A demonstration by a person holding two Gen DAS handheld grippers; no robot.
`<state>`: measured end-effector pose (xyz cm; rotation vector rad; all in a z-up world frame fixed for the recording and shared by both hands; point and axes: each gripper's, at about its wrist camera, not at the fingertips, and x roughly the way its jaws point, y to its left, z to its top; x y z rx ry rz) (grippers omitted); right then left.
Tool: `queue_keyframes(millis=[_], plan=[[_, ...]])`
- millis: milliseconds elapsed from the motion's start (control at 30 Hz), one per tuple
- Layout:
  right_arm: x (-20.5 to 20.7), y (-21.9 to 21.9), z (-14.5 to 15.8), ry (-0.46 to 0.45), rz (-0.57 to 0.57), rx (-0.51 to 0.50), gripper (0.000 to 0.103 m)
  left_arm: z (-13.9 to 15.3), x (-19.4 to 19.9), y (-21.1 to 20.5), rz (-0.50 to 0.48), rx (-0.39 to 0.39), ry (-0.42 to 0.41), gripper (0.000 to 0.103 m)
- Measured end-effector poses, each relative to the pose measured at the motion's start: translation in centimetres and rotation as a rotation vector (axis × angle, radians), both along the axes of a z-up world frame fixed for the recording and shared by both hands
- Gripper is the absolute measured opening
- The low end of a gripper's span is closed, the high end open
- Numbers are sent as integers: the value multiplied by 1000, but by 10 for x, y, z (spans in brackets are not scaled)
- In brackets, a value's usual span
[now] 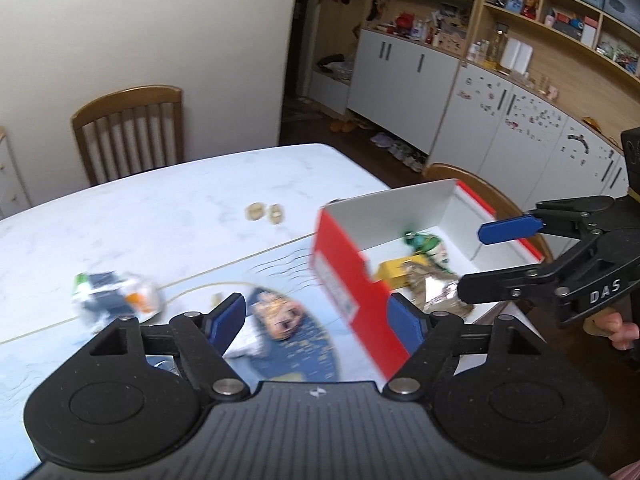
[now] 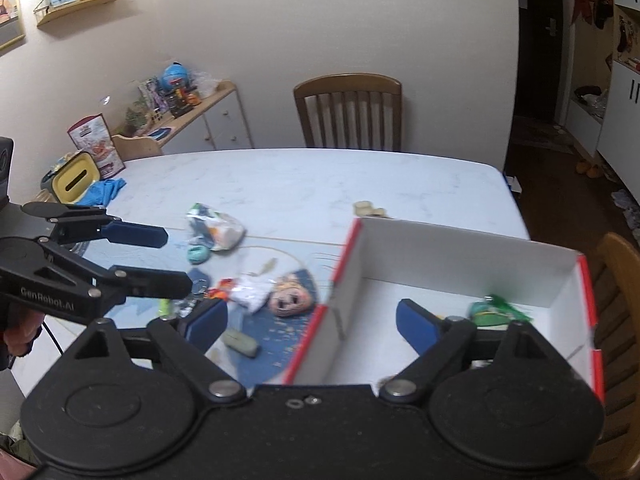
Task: Organize objects
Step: 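Grasp the green tube with the left tool while the right tool grasps the pale soap bar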
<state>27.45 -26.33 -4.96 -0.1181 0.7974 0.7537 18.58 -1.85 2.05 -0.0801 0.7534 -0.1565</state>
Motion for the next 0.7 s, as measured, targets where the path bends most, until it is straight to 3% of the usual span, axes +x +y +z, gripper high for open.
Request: queue_keyframes(millis=[300,433,533,700], plan=[[-18,52,-19,47,5,-8,94,-28,-29,57,24,-3,22,87],[-27,74,-32,72,16,-28,94,-46,-40,82,5,-38,30,103],[-31,89,-42,86,18,-53,94,-60,-46,95,-10,-60,35,103],[-37,113,-59,111,24,-89,94,-87,-48,110,-18,-22,35,103]])
